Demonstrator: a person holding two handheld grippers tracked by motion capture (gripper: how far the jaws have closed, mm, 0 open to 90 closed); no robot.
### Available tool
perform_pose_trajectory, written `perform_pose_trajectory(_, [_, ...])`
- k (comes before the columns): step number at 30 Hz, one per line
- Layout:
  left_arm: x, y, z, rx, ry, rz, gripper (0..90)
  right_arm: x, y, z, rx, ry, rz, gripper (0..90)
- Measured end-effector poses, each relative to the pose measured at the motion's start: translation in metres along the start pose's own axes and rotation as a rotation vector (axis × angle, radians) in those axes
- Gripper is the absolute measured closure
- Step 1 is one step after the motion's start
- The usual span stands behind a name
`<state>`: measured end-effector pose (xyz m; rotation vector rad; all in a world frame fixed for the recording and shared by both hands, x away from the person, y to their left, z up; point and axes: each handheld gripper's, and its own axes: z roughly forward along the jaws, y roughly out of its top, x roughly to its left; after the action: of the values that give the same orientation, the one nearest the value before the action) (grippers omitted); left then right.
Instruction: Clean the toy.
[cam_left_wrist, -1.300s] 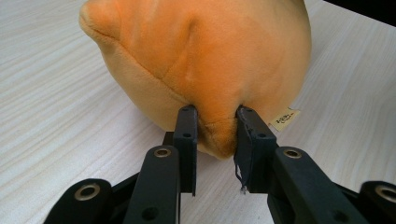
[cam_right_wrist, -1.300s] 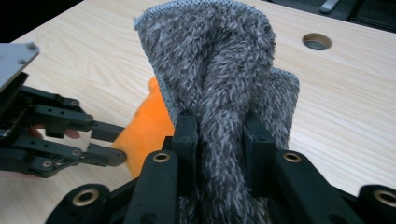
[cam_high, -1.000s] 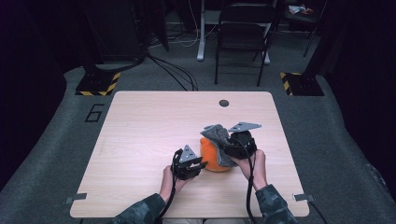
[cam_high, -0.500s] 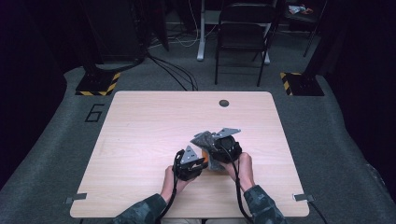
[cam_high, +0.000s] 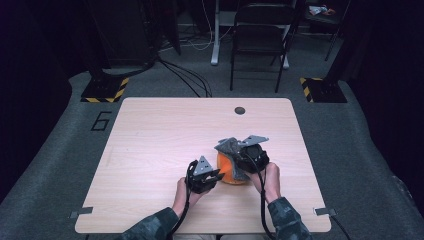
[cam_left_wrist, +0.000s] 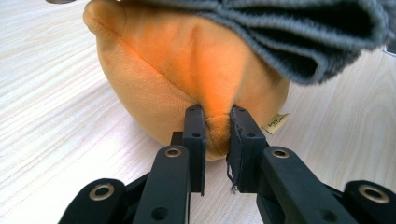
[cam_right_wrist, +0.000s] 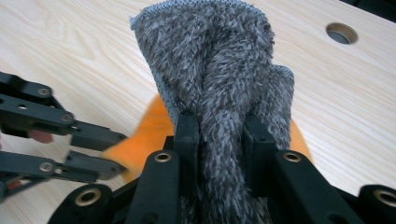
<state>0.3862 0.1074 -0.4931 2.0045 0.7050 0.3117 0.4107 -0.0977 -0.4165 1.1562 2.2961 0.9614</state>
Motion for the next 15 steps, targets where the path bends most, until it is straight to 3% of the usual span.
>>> perform_pose_trajectory(7, [0.0, 0.0, 0.0, 0.0, 0.0, 0.0, 78.3, -0.014, -0.006, -0.003, -0.001, -0.027, 0.036, 71.6])
perform_pose_trajectory(8, [0.0, 0.0, 0.0, 0.002, -0.002, -0.001, 78.3, -0.02, -0.01, -0.004, 0.006, -0.035, 0.064, 71.6])
perform_pose_trajectory(15, [0.001, 0.0, 0.0, 0.003, -0.002, -0.001, 78.1, -0.042, -0.021, -0.003, 0.02, -0.044, 0.123, 71.7])
